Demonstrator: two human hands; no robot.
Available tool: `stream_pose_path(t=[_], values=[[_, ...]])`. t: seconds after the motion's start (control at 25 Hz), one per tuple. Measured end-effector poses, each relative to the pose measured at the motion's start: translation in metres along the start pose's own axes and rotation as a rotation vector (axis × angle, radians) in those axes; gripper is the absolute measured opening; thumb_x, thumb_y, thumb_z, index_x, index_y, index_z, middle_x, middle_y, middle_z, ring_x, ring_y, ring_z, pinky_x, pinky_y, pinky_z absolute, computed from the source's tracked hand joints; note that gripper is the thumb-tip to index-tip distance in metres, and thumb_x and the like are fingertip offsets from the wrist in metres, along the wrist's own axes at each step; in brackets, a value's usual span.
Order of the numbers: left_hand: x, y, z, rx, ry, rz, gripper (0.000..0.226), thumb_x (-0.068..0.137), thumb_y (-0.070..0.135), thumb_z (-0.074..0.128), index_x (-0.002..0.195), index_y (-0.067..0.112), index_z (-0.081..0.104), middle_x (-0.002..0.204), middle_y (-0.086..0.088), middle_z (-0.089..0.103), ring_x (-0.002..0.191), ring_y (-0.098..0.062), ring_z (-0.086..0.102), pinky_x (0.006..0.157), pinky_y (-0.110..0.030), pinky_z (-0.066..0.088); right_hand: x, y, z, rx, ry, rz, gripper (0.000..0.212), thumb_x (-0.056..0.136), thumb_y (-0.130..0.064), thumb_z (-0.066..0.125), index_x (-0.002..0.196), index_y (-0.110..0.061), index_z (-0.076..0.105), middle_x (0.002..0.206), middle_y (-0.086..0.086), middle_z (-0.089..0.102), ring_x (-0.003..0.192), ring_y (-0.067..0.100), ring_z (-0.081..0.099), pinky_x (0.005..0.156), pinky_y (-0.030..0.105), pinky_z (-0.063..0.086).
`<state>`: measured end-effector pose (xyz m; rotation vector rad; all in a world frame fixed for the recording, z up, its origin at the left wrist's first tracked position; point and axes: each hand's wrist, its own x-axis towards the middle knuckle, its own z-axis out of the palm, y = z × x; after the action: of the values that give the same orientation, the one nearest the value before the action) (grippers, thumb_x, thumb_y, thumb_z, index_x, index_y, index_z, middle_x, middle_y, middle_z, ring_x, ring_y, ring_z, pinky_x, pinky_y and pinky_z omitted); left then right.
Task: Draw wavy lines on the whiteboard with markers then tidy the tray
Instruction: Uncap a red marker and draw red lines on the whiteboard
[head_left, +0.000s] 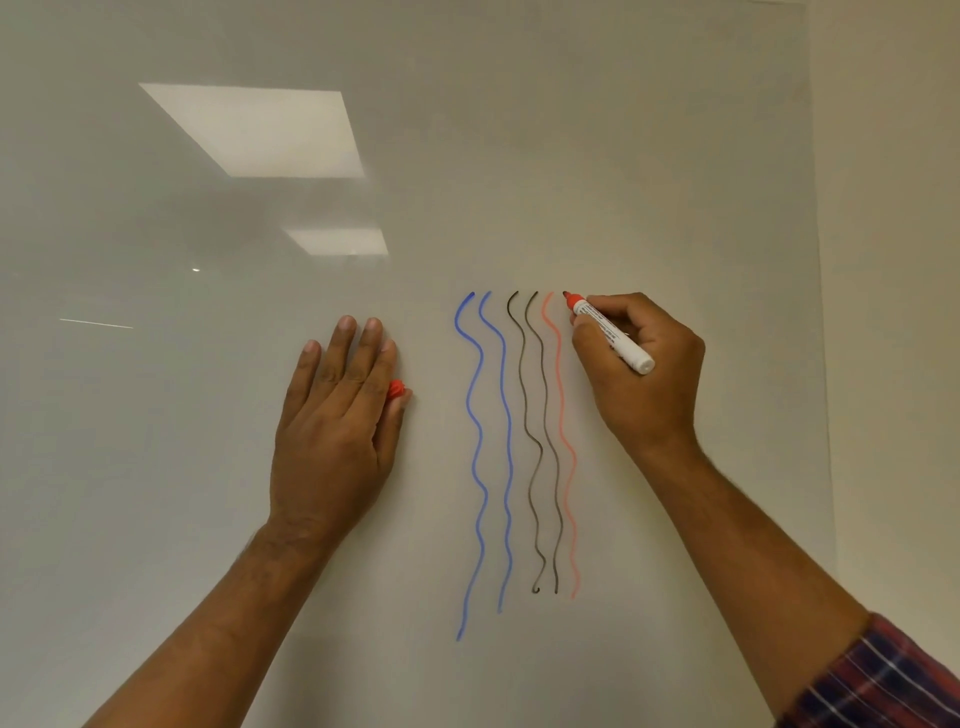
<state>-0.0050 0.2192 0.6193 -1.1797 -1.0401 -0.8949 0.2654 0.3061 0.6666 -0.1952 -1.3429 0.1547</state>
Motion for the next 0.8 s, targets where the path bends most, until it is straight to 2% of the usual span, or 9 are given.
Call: stream_pose_path(t=[0.12,0.28,0.52,0.68,0.8], values=[[-0.001,0.0,0.001,0.001,0.001,0.003,0.048,0.112,0.026,0.051,0.153,-0.001,0.05,0.163,-0.015,0.044,0.157,-0.033,0.036,0.127,-0.058,0.031,-0.001,0.004,0.001,-0.02,0.007,-0.002,0.01,0.094,-0.011,0.073,0.103,-0.014,0.076,0.084,-0.012,0.071,0.073,0.011,0.068,0.06,0.023,0.057],[-0.001,0.0,0.001,-0.002,0.002,0.003,0.048,0.112,0.026,0.051,0.152,-0.001,0.051,0.163,-0.016,0.045,0.156,-0.034,0.036,0.126,-0.058,0.031,0.003,0.005,0.0,-0.035,0.006,-0.007,0.013,0.093,-0.01,0.073,0.105,-0.012,0.077,0.085,-0.018,0.07,0.073,0.005,0.068,0.06,0.017,0.055],[-0.001,0.0,0.0,-0.004,0.008,0.017,0.047,0.112,0.025,0.052,0.151,-0.001,0.052,0.162,-0.016,0.046,0.155,-0.034,0.038,0.126,-0.058,0.032,-0.021,0.01,-0.015,-0.044,-0.077,-0.002,0.015,0.092,-0.008,0.074,0.106,-0.01,0.079,0.087,-0.003,0.077,0.075,0.012,0.072,0.062,0.027,0.059],[-0.002,0.002,0.0,-0.012,0.003,0.017,0.047,0.112,0.024,0.052,0.151,-0.002,0.052,0.162,-0.016,0.046,0.155,-0.035,0.038,0.126,-0.058,0.032,-0.051,0.018,-0.033,-0.04,-0.092,0.036,0.017,0.091,-0.005,0.075,0.107,-0.009,0.079,0.085,-0.003,0.076,0.069,0.012,0.07,0.057,0.018,0.052],[-0.001,0.002,-0.001,-0.032,-0.011,0.01,0.047,0.112,0.024,0.052,0.152,-0.002,0.051,0.162,-0.017,0.046,0.155,-0.035,0.038,0.126,-0.059,0.031,-0.077,0.021,-0.041,-0.071,-0.149,0.065,0.02,0.091,-0.006,0.075,0.111,-0.009,0.078,0.088,-0.004,0.077,0.072,0.011,0.072,0.059,0.02,0.056]])
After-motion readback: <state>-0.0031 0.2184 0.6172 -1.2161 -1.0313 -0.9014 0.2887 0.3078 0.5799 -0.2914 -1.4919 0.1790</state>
